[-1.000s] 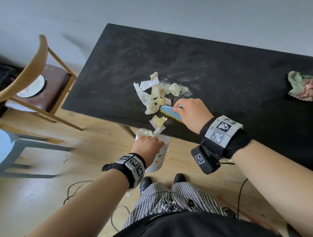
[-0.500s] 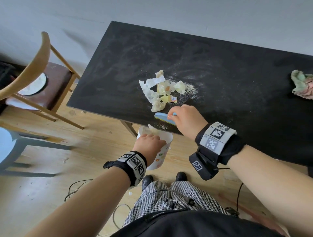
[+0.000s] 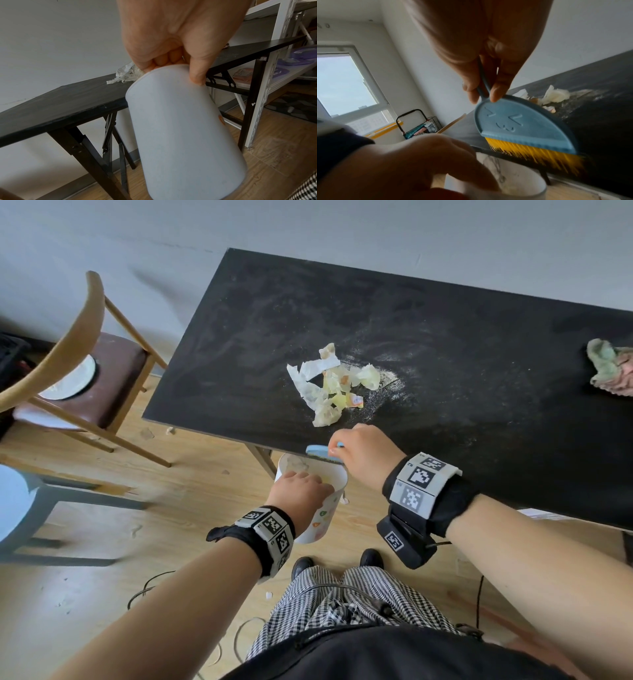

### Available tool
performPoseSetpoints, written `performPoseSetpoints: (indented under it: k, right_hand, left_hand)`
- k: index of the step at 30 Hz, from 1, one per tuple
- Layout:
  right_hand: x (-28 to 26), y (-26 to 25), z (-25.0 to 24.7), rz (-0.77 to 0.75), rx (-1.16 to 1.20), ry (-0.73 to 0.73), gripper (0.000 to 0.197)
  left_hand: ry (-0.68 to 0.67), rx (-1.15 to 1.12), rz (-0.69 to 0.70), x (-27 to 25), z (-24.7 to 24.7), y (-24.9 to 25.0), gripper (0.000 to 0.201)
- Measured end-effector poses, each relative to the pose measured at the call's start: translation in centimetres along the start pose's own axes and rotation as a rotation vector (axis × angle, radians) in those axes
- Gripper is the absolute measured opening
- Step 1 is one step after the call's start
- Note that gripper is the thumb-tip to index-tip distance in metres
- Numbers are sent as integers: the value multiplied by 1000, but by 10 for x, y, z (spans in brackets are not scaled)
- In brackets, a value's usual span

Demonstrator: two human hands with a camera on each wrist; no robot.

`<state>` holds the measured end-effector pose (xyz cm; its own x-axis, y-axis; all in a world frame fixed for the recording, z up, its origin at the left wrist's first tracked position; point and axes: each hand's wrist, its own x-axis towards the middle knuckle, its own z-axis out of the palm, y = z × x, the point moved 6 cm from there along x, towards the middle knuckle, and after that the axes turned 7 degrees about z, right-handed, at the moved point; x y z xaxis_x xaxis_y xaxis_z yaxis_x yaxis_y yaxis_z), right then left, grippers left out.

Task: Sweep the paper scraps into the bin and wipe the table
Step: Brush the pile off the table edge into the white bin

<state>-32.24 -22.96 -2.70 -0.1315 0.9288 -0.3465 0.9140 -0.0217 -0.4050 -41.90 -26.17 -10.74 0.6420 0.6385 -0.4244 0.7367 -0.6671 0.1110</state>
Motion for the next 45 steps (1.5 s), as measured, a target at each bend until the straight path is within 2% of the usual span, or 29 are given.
performPoseSetpoints:
  k: [2, 6, 9, 13, 17, 20, 24, 28, 31, 33, 38, 42, 45]
  right_hand:
    - [-1, -4, -3, -7, 21, -2, 26]
    - [2, -6, -35, -5, 91, 229, 24]
    - [17, -4, -42, 40, 67, 298, 24]
    - [33, -1, -24, 72, -41, 203, 25]
    - [23, -5, -12, 13, -65, 93, 25]
    - [14, -2, -21, -8, -9, 136, 24]
    - [21, 5, -27, 53, 16, 207, 25]
    - [20, -7, -1, 23, -89, 60, 26]
    - [10, -14, 10, -31, -79, -12, 27]
    - [10, -12, -1, -28, -24, 26, 26]
    - [33, 12, -39, 71, 10, 259, 24]
    - [48, 19, -25, 126, -73, 176, 25]
    - [38, 13, -14, 79, -105, 105, 25]
  left_hand:
    - [4, -6, -2, -2, -1, -3, 39]
    - [15, -14, -8, -6, -2, -7, 39]
    - [19, -23, -19, -7, -2, -9, 39]
    - [26, -27, -20, -8, -3, -10, 39]
    - [40, -43, -26, -8, -4, -11, 39]
    - [39, -57, -30, -8, -4, -12, 40]
    - [39, -52, -31, -8, -4, -13, 37]
    - [34, -61, -38, -7, -4, -13, 36]
    - [34, -54, -41, -7, -4, -13, 37]
    - [30, -56, -42, -8, -5, -13, 37]
    - [20, -56, -44, -8, -7, -13, 37]
    - [20, -69, -54, -4, -10, -13, 36]
    - [16, -77, -56, -3, -11, -13, 36]
